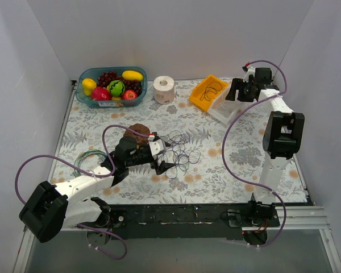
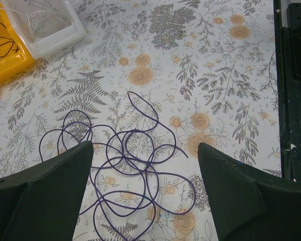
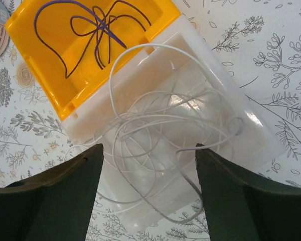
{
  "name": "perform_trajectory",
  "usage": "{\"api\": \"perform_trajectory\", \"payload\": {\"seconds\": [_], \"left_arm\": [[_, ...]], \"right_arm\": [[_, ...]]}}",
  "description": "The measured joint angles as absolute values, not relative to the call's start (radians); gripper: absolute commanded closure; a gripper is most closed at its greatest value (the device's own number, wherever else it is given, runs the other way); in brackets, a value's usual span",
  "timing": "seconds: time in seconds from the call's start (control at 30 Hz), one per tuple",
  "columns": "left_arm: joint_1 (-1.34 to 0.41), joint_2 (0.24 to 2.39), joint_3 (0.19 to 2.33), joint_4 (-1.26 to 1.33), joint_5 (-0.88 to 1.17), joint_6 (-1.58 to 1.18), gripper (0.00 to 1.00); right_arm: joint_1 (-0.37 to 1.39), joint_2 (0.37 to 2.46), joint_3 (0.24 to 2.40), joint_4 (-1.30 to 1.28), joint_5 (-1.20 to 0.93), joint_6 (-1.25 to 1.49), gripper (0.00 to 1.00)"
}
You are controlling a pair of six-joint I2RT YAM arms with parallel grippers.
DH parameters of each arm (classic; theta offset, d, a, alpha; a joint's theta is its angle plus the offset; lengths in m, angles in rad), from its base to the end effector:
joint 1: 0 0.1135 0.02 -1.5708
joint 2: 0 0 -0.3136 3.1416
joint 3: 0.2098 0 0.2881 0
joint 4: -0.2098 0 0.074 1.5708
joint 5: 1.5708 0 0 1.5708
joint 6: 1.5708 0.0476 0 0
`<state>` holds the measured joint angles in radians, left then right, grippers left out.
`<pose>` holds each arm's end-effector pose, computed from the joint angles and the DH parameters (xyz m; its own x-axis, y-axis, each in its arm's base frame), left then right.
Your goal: Untangle the cables
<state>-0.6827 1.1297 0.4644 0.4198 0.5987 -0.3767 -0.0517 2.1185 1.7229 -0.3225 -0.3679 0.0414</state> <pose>0.1807 -0.1815 0.2428 -0.5231 0.0337 -0.8516 0.8097 0.3317 -0.4842 0.5558 -0.0116 0.2501 -0.6657 0.0731 -0.7426 -0.1949 0.9436 0.2676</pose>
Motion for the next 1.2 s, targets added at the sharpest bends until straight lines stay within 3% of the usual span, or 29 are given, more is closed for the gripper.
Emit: {"api": "perform_trajectory", "payload": {"seconds": [0.1,0.37,0.57,0.7,0.93,1.2], "left_arm": [[-0.683,1.130,0.464,0.420,0.598,-0.374,0.15],[-0.683,1.130,0.464,0.420,0.593,-0.373,0.14],[-0.683,1.130,0.464,0.419,0.562,-0.415,0.14],[-0.675,1.128,0.451,0.427,0.502,-0.538,0.16],[-0.662,1.124,0.367,0.420,0.397,-0.713,0.18],[-0.653,1.113,0.289,0.493,0.322,-0.792,0.19]], "right_arm": [[-0.049,2.089,1.719,-0.326,-0.364,0.028,0.09],[-0.030,1.957,1.721,-0.339,-0.296,-0.002,0.05],[0.012,1.929,1.819,-0.450,-0.036,-0.035,0.04],[0.100,1.757,1.646,-0.418,0.084,-0.104,0.02],[0.328,1.347,1.172,-0.308,-0.341,-0.282,0.07],[0.391,1.416,0.910,-0.289,-0.439,-0.257,0.10]]}}
